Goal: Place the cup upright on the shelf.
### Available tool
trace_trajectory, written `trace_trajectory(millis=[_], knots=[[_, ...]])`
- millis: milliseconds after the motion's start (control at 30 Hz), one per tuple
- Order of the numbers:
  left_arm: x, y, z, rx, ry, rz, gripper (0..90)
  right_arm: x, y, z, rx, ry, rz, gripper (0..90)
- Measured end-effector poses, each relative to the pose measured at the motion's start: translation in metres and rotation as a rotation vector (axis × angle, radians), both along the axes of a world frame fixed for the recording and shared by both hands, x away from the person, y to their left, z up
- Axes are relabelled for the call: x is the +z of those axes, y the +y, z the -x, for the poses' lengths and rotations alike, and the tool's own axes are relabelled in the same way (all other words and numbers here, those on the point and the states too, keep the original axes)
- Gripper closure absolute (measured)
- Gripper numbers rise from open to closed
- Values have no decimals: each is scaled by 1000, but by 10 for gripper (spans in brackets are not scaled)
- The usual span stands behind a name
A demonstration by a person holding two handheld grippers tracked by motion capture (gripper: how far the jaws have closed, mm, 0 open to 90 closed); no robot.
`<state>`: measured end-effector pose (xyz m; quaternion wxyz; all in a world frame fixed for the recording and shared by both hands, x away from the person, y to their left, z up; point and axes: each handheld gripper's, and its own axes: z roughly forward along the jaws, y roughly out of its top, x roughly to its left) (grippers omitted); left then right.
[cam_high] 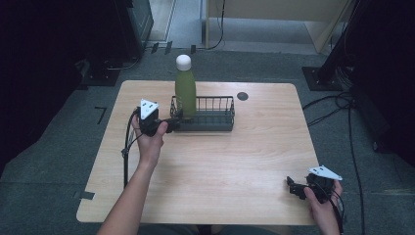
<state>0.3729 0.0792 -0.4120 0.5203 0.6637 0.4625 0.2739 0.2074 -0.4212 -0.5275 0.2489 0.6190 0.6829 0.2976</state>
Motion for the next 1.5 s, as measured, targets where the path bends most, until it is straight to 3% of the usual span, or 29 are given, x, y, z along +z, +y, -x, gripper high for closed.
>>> trace_trajectory(millis=[300,667,733,833,1500], knots=[[-8,24,24,27,1,-5,0,0,0,0,0,0,0,3],[-26,50,51,60,34,-13,0,0,0,0,0,0,1,3],[-31,55,55,71,44,-30,0,0,0,0,0,0,1,3],[-39,64,60,82,67,-15,0,0,0,0,-6,0,0,2],[-85,118,107,147,190,-32,0,0,0,0,-5,0,2,2]])
